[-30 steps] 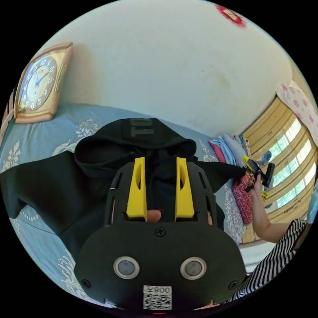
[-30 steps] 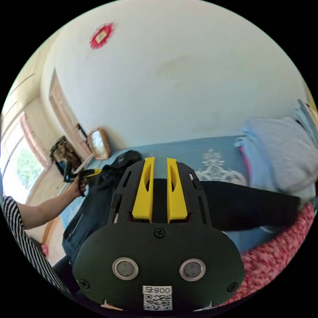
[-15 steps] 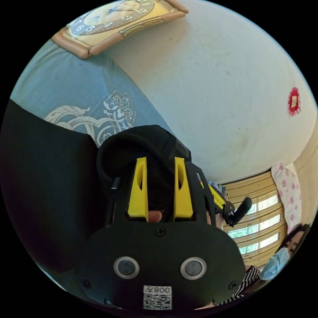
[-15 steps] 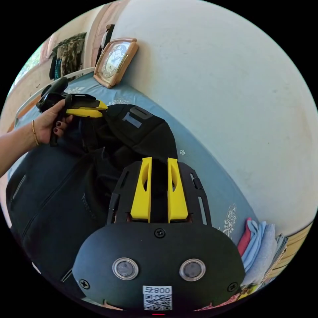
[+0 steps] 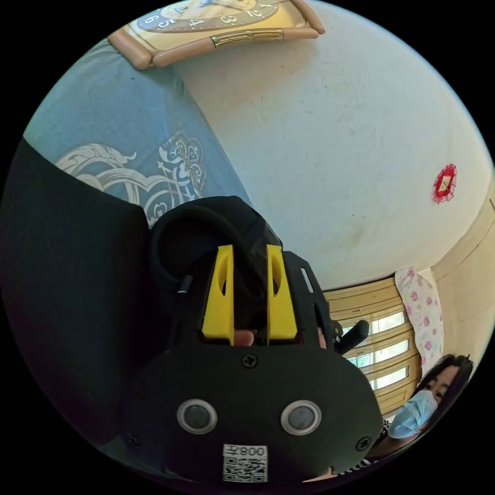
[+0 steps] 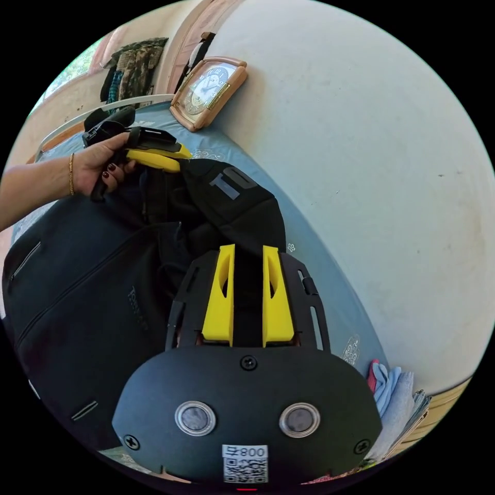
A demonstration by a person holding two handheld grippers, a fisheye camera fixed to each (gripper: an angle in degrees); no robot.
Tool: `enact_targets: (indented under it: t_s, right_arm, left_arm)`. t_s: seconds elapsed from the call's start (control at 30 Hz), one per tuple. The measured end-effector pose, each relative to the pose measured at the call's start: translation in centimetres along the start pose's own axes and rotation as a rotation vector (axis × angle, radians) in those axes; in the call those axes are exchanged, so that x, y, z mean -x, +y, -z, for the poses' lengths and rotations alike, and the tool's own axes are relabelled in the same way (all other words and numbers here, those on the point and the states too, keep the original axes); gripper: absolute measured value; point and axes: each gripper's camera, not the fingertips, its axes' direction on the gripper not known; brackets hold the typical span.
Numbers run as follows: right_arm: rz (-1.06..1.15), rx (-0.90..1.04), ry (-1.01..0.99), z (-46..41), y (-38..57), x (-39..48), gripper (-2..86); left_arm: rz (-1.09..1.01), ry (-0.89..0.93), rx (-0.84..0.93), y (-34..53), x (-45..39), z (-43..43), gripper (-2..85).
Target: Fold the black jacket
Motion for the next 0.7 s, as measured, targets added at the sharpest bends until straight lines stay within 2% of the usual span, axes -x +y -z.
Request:
enact_targets:
  t_s: [0.1, 0.27, 0.5, 0.7]
  right_arm:
    - [0.042, 0.048, 0.058, -1.1, -1.7, 1.1, 6.6]
    - [0.078, 0.118, 0.104, -2.7, -4.3, 2.3, 2.4]
    - [0.014, 0.028, 0.038, 0.7, -4.9, 1.5, -0.3]
    - [0.207, -0.095, 0.236, 1.9, -4.4, 4.9, 0.8]
  left_arm:
    - [0.013, -0.047, 0.006, -0.8, -1.0, 1.1, 5.7]
    - [0.024, 0.039, -0.017, -1.4, -2.4, 3.5, 3.4]
    - [-0.075, 0.135, -0.036, -1.7, -7.1, 7.9, 2.9]
    - [-0.076, 0.156, -0.009, -1.4, -8.3, 10.3, 2.9]
